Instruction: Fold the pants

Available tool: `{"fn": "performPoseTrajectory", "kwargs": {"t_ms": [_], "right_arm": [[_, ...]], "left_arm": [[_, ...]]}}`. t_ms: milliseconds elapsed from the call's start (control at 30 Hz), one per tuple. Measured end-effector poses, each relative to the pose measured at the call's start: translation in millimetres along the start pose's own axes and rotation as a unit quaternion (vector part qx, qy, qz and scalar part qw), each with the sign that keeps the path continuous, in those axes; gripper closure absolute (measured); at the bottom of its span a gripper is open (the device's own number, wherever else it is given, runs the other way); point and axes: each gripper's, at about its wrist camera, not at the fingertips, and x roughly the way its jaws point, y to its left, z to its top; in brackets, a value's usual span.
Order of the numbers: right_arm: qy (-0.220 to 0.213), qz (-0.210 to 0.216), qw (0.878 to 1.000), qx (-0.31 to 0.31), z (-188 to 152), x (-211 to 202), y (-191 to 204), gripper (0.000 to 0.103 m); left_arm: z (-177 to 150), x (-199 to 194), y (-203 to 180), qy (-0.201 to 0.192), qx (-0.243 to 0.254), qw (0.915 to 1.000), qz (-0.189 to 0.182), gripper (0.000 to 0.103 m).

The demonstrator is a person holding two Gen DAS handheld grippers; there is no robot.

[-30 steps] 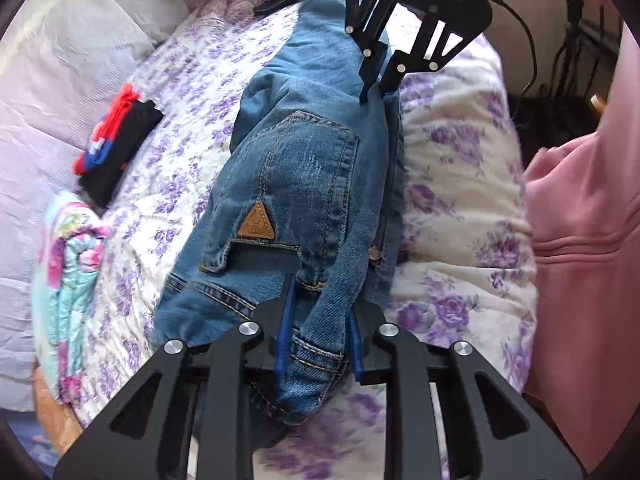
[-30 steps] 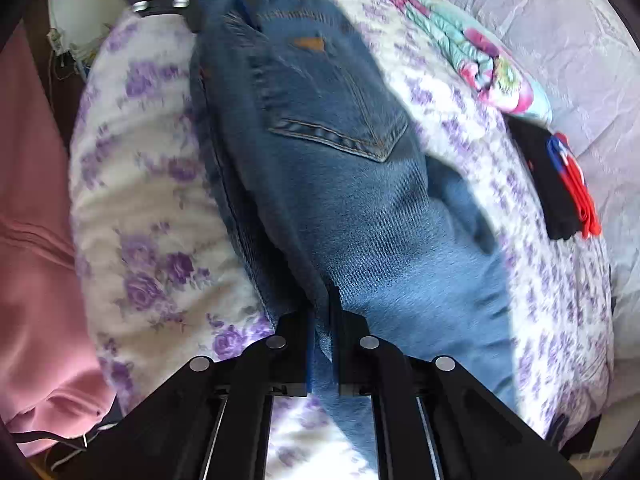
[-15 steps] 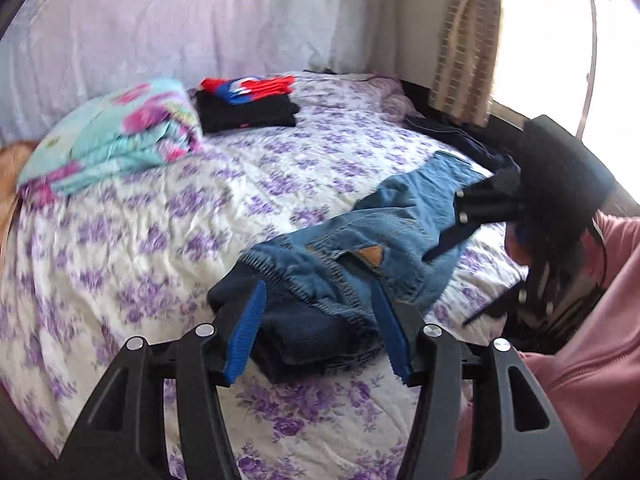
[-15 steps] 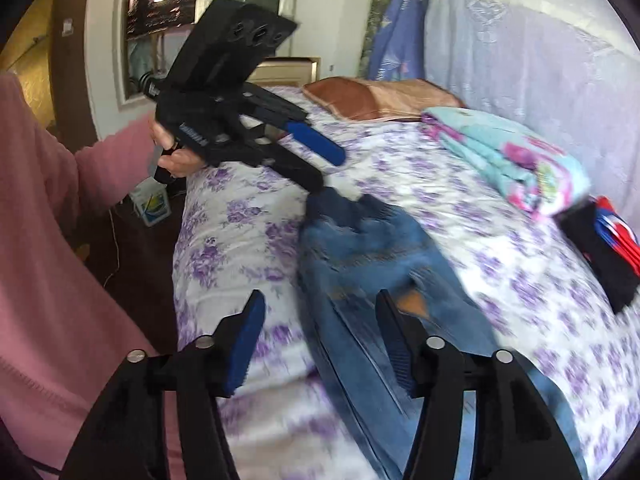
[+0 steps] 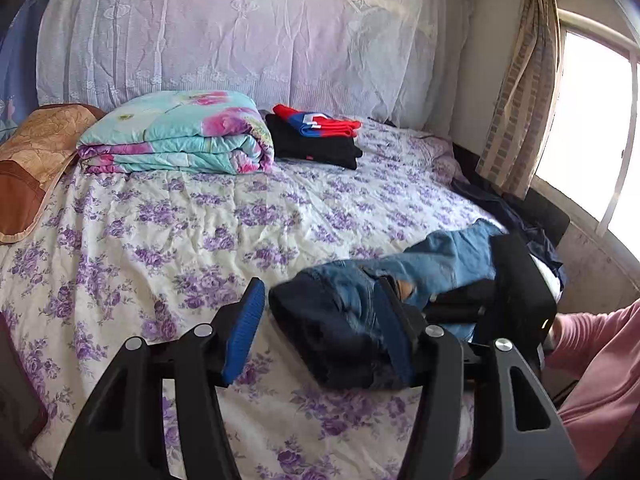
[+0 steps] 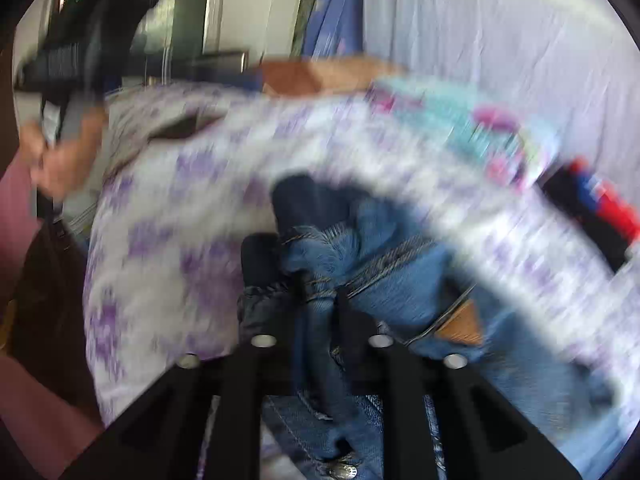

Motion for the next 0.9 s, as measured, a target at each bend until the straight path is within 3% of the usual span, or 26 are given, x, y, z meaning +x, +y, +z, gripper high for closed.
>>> {"fn": "performPoseTrajectory", "kwargs": {"t_ms": [33, 100, 133, 167, 267, 300, 400, 467, 500, 600, 700, 733, 833, 900], "right_arm": [[-0.001, 0.008, 1.000, 0.002, 1, -7, -2, 0.080], [-0.026, 0.057, 0.997, 0.049, -1, -33, -16, 0.060], [-0.043, 0.068, 0.994, 0.077, -5, -48, -25, 0.057], [-0.056, 0.066, 0.991, 0.101, -10, -63, -34, 0.056], [-0.086, 0.010, 0.980, 0.179, -32, -101, -68, 0.055], [-0.096, -0.007, 0.972, 0.216, -48, -118, -81, 0.052], [-0.100, -0.035, 0.946, 0.307, -87, -142, -118, 0.047], [-0.099, -0.048, 0.935, 0.337, -108, -148, -130, 0.047], [-0.097, -0.051, 0.936, 0.336, -115, -150, -129, 0.047], [-0.080, -0.046, 0.959, 0.269, -111, -140, -110, 0.048], [-0.066, -0.053, 0.986, 0.141, -90, -123, -74, 0.052], [-0.065, -0.057, 0.992, 0.093, -83, -117, -60, 0.053], [-0.058, -0.064, 0.996, -0.030, -61, -91, -22, 0.060], [-0.041, -0.064, 0.993, -0.090, -54, -71, -6, 0.073]], "left_arm": [[5, 2, -7, -0.003, 0.005, 1.0000, -0.006, 0.048], [14, 5, -26, -0.009, 0.031, 0.9992, -0.024, 0.045], [19, 8, -37, -0.013, 0.048, 0.9982, -0.032, 0.038], [23, 11, -47, -0.016, 0.064, 0.9971, -0.037, 0.030], [30, 30, -86, -0.015, 0.112, 0.9911, -0.071, 0.022], [30, 40, -95, -0.010, 0.121, 0.9891, -0.084, 0.021], [14, 84, -108, 0.050, 0.140, 0.9867, -0.067, 0.020], [-13, 126, -94, 0.156, 0.085, 0.9798, -0.091, 0.021], [-25, 137, -90, 0.184, 0.067, 0.9764, -0.092, 0.021], [-44, 117, -112, 0.153, 0.132, 0.9774, -0.063, 0.020], [-33, 81, -115, 0.115, 0.125, 0.9835, -0.061, 0.021], [-27, 64, -110, 0.094, 0.118, 0.9875, -0.045, 0.020], [-14, 32, -95, 0.055, 0.096, 0.9938, 0.011, 0.020], [-15, 20, -85, 0.043, 0.074, 0.9956, 0.037, 0.020]]}}
